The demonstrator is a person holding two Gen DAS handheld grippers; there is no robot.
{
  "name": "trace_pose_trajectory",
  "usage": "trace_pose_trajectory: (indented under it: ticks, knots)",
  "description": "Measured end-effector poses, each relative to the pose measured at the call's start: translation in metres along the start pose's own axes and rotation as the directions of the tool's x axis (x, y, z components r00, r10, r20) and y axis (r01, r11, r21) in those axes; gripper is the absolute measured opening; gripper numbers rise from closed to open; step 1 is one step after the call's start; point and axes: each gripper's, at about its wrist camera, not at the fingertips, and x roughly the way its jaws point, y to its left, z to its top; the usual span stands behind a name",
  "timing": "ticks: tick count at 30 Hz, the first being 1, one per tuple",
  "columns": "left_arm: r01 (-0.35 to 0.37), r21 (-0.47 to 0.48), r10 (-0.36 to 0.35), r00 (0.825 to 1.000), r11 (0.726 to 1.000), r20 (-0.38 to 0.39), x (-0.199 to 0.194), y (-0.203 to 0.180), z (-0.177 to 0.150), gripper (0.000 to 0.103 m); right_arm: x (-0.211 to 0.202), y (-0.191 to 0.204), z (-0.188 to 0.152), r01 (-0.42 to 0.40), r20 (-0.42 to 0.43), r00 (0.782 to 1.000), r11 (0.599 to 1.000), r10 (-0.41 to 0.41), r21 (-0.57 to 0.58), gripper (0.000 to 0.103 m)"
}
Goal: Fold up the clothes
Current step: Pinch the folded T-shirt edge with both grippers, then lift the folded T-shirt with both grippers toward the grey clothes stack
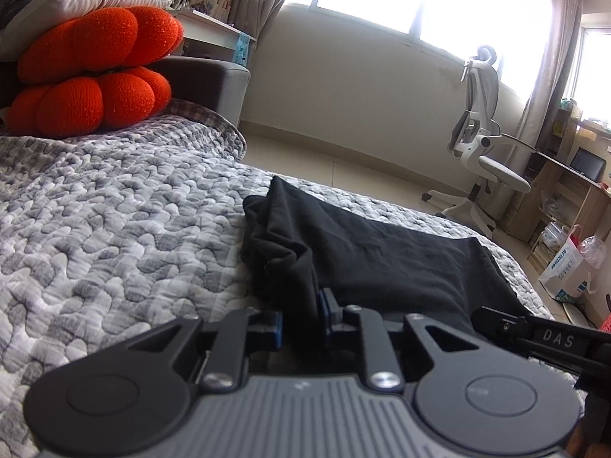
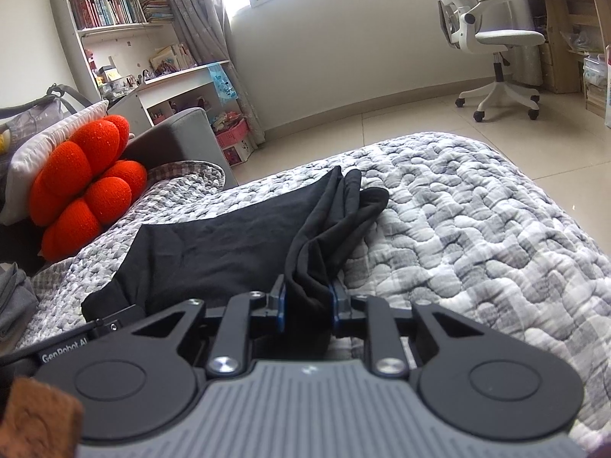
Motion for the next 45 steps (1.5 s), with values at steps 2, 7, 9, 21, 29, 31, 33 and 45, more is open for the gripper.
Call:
trace_pose_trajectory:
  ticks: [2, 7, 9, 21, 29, 31, 33, 45]
  knots:
    - [-0.009, 0.011, 0.009, 1.000, 1.000, 0.000, 0.000, -0.002, 0.000, 0.018, 0.000, 0.001, 0.000, 0.004, 0.002, 1.000, 1.000, -0.004, -0.004, 0.023]
    - [-0.040, 0.053, 0.040, 0.999, 0.998, 0.005, -0.001, -0.009, 0.000, 0.018, -0.001, 0.009, -0.002, 0.039, 0.015, 0.999, 0.998, -0.038, -0.048, 0.023]
    - [-0.055, 0.076, 0.054, 0.998, 0.996, 0.009, -0.002, -0.013, -0.001, 0.018, -0.001, 0.012, -0.003, 0.055, 0.021, 0.998, 0.996, -0.053, -0.068, 0.023]
    - [-0.113, 0.212, 0.109, 0.994, 0.971, 0.027, -0.010, -0.028, 0.001, 0.011, 0.002, 0.024, -0.002, 0.105, 0.027, 0.994, 0.982, -0.102, -0.160, 0.023]
    - [-0.171, 0.263, 0.157, 0.985, 0.950, 0.073, -0.029, -0.025, 0.012, 0.008, -0.010, 0.042, 0.007, 0.084, 0.056, 0.996, 0.968, -0.073, -0.237, 0.017]
    - [-0.189, 0.281, 0.171, 0.981, 0.941, 0.087, -0.038, -0.024, 0.017, 0.008, -0.014, 0.052, 0.010, 0.080, 0.068, 0.996, 0.963, -0.064, -0.259, 0.016]
    - [-0.215, 0.303, 0.191, 0.976, 0.928, 0.107, -0.048, -0.022, 0.024, 0.008, -0.016, 0.064, 0.012, 0.080, 0.084, 0.995, 0.955, -0.058, -0.287, 0.016]
    - [-0.431, 0.278, 0.387, 0.900, 0.858, 0.202, -0.136, 0.056, 0.061, 0.008, -0.041, 0.175, 0.006, -0.123, 0.069, 0.983, 0.882, 0.173, -0.455, 0.012]
